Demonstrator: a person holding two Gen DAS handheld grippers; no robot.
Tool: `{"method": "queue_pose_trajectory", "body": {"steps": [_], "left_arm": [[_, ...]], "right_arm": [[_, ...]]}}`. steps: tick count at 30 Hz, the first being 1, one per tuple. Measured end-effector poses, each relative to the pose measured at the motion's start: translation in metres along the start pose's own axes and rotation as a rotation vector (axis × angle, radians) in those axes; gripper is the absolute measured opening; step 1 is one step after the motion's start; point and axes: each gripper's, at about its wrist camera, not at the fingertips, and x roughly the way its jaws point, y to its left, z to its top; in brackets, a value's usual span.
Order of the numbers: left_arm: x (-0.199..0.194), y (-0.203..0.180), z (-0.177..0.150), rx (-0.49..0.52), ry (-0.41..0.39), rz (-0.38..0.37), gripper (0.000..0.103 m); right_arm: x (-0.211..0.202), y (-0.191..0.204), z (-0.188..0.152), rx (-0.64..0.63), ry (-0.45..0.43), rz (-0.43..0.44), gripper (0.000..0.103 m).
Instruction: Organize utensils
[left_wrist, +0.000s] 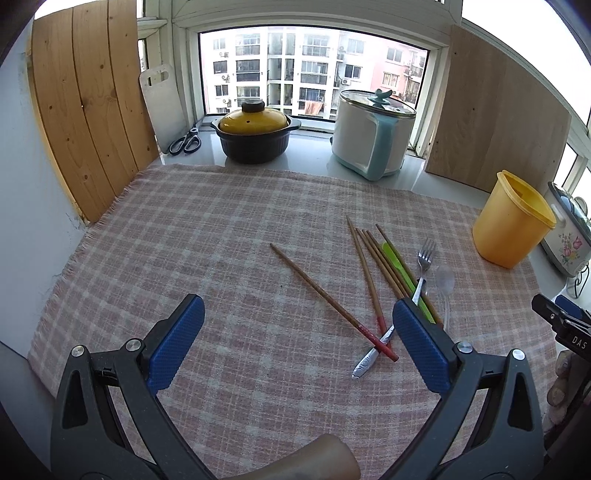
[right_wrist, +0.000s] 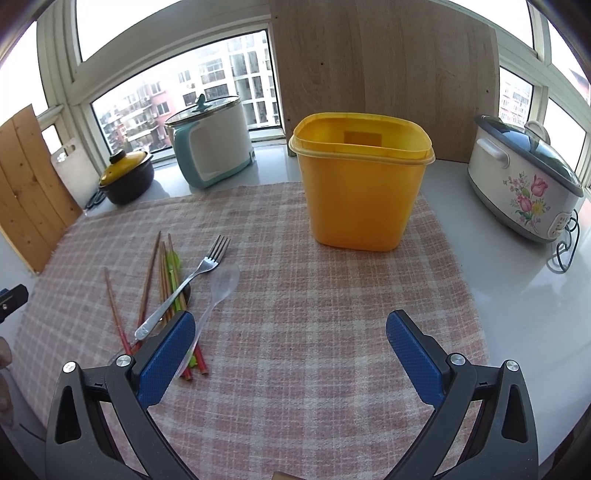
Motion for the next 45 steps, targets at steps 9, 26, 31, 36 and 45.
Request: {"method": "queue_pose_trajectory", "body": {"steps": [9,26,31,36,45], "left_arm": [[0.028,0.029,0.001,-0.068,0.068,-0.070,0.102],[0.112,0.029,0.011,-0.219,0.328,-0.332,0.058],[0.140,0.026,0.013,-0.248,0.385,-0.331,0.048],[0.159,0.021,0.014,-0.258,0.418,-0.314,0.045],[0.171,0.018,0.020,-0.263,0.413,-0.289,0.039]], "right_arm": [[0.035,0.007,0.005,-0.011,0.109,0.108,0.102],[0.106,0.028,0.012,0.046,0.371,0.274,0.069],[0.123,0.028,0.010,0.101,0.433,0.301,0.055],[0.130,0.030,0.013,0.112,0.459,0.305,0.046],[0.140,0.031,0.017,0.150,0.492,0.318,0.040]]}}
